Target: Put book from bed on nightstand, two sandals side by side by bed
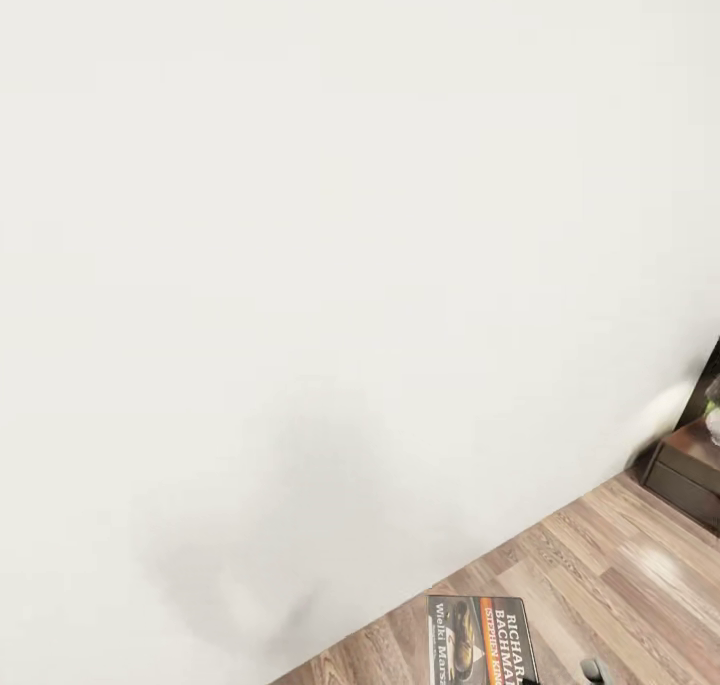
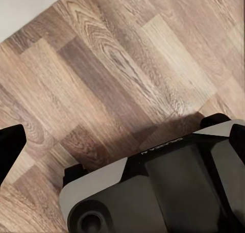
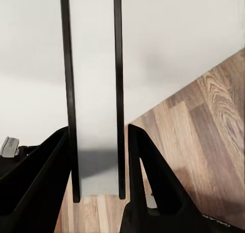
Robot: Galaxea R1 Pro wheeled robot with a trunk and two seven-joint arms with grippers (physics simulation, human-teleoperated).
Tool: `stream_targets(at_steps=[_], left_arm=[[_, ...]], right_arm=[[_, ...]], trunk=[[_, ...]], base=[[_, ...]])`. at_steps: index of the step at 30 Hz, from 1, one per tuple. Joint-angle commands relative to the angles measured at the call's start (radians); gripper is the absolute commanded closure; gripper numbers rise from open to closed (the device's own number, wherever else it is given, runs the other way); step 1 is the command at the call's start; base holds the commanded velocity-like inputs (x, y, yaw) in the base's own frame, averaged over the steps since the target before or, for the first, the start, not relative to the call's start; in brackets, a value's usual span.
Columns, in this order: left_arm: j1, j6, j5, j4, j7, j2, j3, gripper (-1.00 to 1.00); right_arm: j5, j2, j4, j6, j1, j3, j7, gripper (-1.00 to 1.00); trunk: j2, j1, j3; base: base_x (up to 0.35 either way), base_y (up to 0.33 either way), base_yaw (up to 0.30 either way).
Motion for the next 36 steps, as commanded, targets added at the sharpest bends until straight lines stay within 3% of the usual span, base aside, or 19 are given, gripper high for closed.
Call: stream_targets(at_steps=[1,11,24,36], left_arm=[[-0.001,-0.006,-0.009,0.0,-0.002,0.0,0.003,-1.0],[0.0,-0.006,-0.009,0.0,-0.002,0.0,0.003,-1.0],[0.0,-0.006,-0.009,0.0,-0.001,0.0,0.003,-1.0],[0.0,-0.006,-0.009,0.0,-0.001,0.0,0.003,-1.0]], right_arm=[[-0.01,0.0,0.0,0.01,-0.001,0.007,0.002,1.0],[-0.01,0.0,0.0,0.01,-0.001,0.007,0.001,1.0],[-0.01,0.0,0.0,0.01,-0.001,0.007,0.001,1.0],[-0.01,0.0,0.0,0.01,-0.001,0.007,0.002,1.0]], trunk=[[-0.002,0.0,-0.002],[-0.002,0.0,-0.002],[-0.002,0.0,-0.002],[-0.002,0.0,-0.002]], base=[[0.0,0.0,-0.239],[0.005,0.0,-0.238],[0.276,0.0,-0.238],[0.024,0.0,-0.239]])
